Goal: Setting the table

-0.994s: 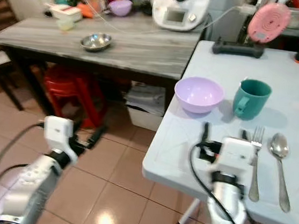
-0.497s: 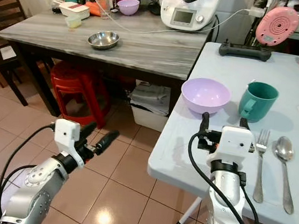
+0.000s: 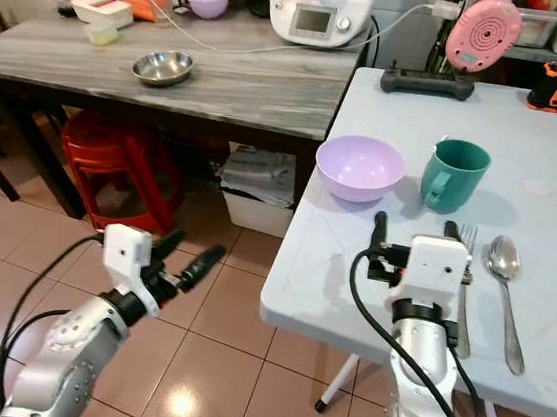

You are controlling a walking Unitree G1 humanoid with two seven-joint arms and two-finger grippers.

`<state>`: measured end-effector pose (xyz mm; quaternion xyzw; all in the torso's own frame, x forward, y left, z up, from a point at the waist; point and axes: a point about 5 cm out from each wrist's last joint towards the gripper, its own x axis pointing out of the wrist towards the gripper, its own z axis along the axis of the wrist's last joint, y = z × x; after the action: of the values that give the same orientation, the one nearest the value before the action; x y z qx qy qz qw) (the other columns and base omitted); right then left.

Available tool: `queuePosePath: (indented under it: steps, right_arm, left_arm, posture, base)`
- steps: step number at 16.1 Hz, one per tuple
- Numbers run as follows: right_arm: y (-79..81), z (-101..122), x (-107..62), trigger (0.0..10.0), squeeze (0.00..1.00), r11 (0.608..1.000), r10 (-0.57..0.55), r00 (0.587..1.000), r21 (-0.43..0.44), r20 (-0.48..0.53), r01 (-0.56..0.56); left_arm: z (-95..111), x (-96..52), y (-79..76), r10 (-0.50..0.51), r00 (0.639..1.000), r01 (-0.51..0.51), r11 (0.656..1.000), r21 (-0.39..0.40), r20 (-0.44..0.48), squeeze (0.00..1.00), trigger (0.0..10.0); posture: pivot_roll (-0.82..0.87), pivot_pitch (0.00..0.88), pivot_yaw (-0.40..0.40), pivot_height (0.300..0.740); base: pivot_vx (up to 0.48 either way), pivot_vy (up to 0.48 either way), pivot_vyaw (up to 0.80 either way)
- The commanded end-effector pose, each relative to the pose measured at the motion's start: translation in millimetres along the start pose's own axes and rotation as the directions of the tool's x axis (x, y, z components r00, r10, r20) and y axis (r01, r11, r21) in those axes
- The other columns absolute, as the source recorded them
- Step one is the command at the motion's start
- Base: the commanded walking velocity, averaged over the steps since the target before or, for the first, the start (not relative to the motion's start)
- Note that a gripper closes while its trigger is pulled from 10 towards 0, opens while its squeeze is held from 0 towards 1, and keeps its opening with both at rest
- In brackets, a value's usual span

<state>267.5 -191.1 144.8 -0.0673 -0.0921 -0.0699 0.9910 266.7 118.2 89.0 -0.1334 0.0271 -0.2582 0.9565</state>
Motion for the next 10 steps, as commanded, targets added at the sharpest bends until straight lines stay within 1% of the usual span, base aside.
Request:
queuePosePath:
  steps: [1,10]
  right_arm:
    - [4.0,-1.3,0.1,10.0,0.00,1.000,0.012,1.000,0.002,-0.003,-0.012]
    - [10.3,-2.3,-3.4,10.0,0.00,0.999,0.037,0.999,-0.020,0.009,-0.036]
  left_arm:
    - [3.3,-3.2,1.9,-0.002,1.000,0.002,1.000,0.011,0.011,0.00,10.0]
    - [4.1,-4.1,3.0,-0.014,1.000,0.014,1.000,0.019,0.001,0.00,10.0]
  posture:
    - [-0.09,0.050,0.106,0.740]
    - [-0.08,0.046,0.114,0.740]
  base:
    - [0.281,0.000,0.00]
    - [0.280,0.000,0.00]
